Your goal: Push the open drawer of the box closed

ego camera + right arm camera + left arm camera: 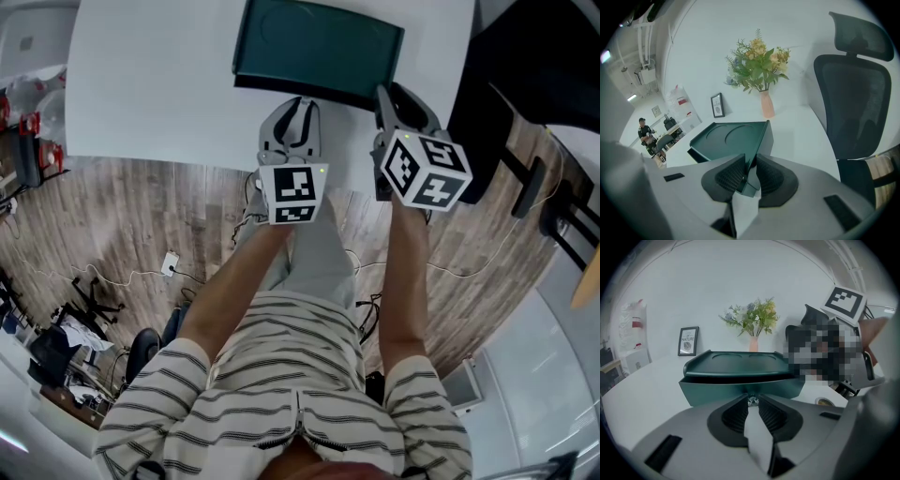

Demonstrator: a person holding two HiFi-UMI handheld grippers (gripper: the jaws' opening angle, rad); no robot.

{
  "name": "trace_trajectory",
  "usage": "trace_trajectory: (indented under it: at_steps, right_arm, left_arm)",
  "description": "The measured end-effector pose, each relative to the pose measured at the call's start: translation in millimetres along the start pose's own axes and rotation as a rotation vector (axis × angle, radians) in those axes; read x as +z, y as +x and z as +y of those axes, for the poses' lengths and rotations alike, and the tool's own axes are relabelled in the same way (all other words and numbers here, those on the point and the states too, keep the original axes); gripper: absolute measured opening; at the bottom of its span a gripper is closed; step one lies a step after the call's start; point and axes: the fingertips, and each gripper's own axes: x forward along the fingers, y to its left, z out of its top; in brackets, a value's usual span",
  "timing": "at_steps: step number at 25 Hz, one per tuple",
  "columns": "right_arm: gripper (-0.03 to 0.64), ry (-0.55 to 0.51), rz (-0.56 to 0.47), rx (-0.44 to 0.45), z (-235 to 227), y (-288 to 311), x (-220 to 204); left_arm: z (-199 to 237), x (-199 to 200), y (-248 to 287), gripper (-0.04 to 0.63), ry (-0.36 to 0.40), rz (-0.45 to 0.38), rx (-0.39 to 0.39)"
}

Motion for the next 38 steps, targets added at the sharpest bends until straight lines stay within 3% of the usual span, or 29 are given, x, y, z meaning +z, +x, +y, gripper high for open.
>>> trace_trajectory:
  at_steps: [38]
  right_arm:
    - [0.086,-0.021,0.017,0.005,-2,-4,1]
  left_arm:
    - [0,12,19,0.071,0.007,0.035,-0.022]
